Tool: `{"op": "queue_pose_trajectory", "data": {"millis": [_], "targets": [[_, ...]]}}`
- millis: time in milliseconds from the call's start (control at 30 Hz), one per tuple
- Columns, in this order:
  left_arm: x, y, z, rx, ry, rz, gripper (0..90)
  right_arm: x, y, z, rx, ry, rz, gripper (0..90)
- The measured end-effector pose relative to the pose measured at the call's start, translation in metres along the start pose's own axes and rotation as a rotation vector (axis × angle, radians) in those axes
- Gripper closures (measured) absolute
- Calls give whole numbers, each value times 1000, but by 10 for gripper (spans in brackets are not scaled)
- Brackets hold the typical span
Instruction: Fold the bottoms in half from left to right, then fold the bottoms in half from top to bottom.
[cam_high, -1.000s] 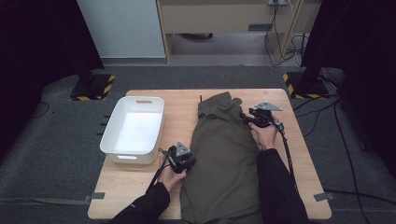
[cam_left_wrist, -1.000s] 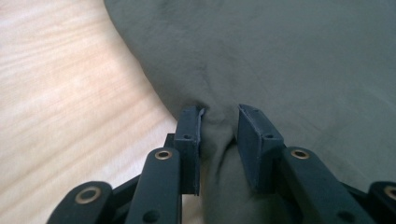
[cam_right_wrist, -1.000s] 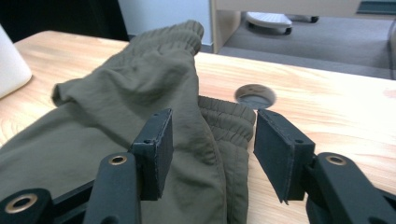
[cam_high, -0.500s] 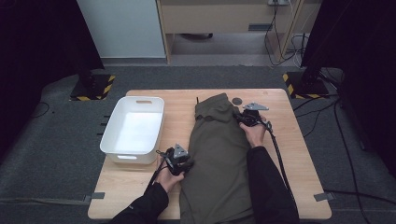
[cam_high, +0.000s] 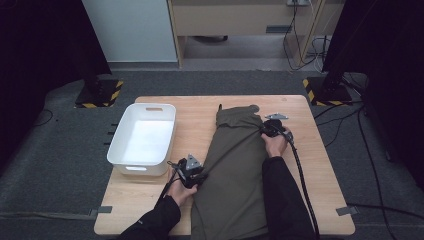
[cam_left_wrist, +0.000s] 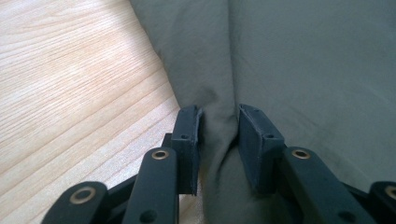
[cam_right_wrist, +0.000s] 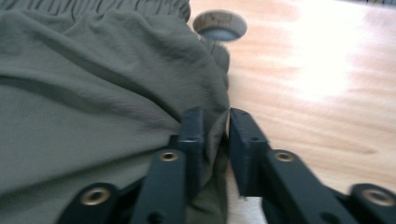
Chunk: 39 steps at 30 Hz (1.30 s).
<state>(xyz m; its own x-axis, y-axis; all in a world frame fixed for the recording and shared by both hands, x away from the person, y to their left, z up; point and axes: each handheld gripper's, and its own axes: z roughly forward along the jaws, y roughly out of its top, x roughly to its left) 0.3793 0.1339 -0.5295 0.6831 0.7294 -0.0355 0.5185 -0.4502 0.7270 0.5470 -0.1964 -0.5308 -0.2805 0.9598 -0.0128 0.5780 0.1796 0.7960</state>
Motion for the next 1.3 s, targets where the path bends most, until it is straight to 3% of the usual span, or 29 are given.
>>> {"op": "queue_pose_trajectory", "data": {"millis": [100,200,267,333,600,700,867,933,1133,1200,1300], "targets": [[0,1,0,6,-10,-15,634,-7,5,-13,-40,21,7,600],[3,4,0,23,-6,-35,522,-15,9,-32,-85,49,27,540],[5,6,-1,17,-17,-56,508,-19,10,-42,-99,78,31,504],[6,12,-5,-23,-16,-52,490,-21,11,-54,-113,91,3,474],[23,49,-6,-145,18,-70,457,-36,7,-77,-140,108,-3,398],[31,62,1,-175,28,-99,449,-42,7,-76,-139,130,23,386],[48,83,20,-199,55,-131,438,-45,6,-68,-154,120,60,361],[54,88,26,-200,69,-139,438,-44,9,-65,-144,119,42,360],[67,96,47,-180,90,-146,429,-36,24,-56,-151,141,36,346],[72,98,56,-174,89,-161,429,-35,24,-51,-175,157,68,347],[76,98,67,-177,89,-190,428,-32,18,-42,-130,159,52,333]]}}
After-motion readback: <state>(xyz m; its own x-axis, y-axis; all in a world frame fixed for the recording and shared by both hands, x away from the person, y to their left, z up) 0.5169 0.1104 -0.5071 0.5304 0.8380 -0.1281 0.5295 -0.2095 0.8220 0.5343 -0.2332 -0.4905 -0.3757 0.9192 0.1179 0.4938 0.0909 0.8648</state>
